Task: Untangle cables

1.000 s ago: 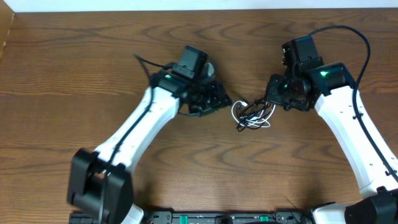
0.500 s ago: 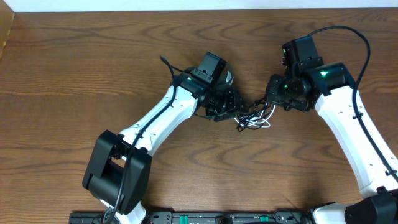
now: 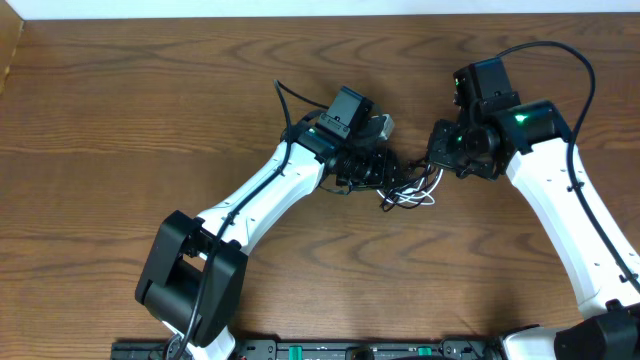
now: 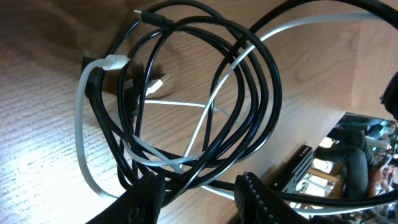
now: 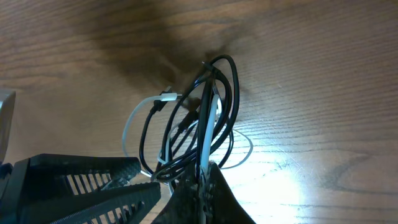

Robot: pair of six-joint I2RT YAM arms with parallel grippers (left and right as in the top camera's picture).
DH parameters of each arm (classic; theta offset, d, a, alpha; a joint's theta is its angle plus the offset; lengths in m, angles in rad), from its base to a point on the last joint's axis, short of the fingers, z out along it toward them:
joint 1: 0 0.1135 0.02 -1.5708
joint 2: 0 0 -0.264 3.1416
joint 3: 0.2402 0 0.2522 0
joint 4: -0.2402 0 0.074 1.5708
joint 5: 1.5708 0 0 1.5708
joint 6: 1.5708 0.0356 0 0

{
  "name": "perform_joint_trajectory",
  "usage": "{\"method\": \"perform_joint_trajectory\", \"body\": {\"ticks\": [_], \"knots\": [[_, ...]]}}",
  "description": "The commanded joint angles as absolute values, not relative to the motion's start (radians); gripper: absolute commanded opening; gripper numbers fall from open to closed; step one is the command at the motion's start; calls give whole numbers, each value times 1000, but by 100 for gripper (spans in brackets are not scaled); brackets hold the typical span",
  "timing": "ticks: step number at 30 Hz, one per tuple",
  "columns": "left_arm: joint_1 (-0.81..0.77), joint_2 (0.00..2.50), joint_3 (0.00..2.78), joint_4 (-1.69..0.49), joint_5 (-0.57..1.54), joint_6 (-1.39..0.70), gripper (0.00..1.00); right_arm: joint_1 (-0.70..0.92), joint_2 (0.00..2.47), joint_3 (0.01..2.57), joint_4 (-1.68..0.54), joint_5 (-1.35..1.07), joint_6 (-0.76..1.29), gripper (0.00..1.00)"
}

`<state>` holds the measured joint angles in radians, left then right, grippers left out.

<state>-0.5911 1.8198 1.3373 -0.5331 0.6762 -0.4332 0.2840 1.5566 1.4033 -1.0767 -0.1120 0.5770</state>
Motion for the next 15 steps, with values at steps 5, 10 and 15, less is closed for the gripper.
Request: {"method": "perform_joint_trajectory", "body": {"ticks": [5, 10, 15], "knots": [[-591, 1826, 1348, -513, 767, -251, 42, 282, 1550, 1400, -1086, -111, 589, 1], [-591, 1857, 1347, -474, 767, -241, 42, 282, 1550, 1400, -1089, -111, 588, 1], [-591, 1897, 1347, -458, 771, -249, 42, 282, 1550, 1400, -1091, -111, 588, 1]]}}
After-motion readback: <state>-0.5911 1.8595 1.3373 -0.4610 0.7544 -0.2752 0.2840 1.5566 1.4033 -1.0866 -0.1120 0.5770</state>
